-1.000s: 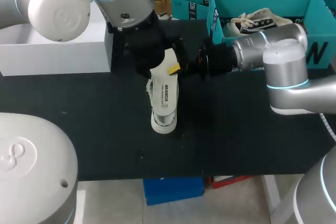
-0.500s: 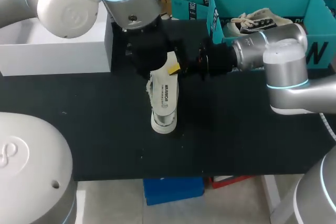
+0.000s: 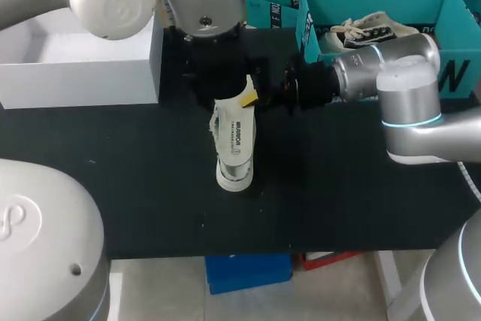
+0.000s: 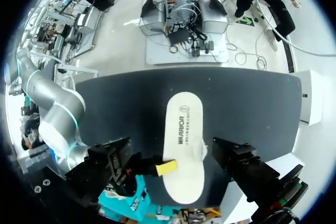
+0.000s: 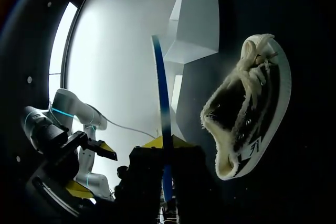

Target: Take the shoe out of the shoebox, open the shoe tongue, remove and reinsert the insole, then place the shoe into the shoebox

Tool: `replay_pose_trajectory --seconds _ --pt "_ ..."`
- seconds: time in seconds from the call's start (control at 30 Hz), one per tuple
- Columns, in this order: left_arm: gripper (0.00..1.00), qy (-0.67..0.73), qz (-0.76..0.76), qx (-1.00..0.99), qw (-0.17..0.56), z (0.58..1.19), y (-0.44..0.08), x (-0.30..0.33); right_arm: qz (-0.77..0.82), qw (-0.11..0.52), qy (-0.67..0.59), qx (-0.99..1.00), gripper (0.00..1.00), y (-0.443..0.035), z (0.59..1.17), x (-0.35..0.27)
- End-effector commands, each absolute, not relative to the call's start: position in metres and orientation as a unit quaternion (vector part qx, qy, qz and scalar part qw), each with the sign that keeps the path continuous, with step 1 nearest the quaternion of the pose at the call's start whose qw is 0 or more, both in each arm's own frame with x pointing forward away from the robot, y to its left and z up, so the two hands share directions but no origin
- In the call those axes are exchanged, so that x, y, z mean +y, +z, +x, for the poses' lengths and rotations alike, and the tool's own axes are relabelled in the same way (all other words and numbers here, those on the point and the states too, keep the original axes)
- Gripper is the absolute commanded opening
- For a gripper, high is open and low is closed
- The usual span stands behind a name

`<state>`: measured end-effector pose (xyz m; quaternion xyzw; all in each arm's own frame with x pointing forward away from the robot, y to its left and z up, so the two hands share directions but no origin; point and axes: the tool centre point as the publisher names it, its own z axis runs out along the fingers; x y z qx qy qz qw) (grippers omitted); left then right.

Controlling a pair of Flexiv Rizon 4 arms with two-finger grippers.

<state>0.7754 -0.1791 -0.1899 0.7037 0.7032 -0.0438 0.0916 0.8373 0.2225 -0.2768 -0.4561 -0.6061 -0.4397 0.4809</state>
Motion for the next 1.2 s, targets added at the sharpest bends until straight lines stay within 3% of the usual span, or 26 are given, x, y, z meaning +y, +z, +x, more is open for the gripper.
replay_pose_trajectory --seconds 0.03,1.2 --pt "1.0 -0.037 0.705 0.704 0.078 0.785 -0.192 -0.187 -0.456 0.481 -0.44 -0.606 0.0 -0.278 0.838 0.224" --pt "1.0 -0.008 0.694 0.716 0.069 0.919 -0.202 -0.164 -0.456 0.481 -0.44 -0.606 0.0 -0.278 0.838 0.224"
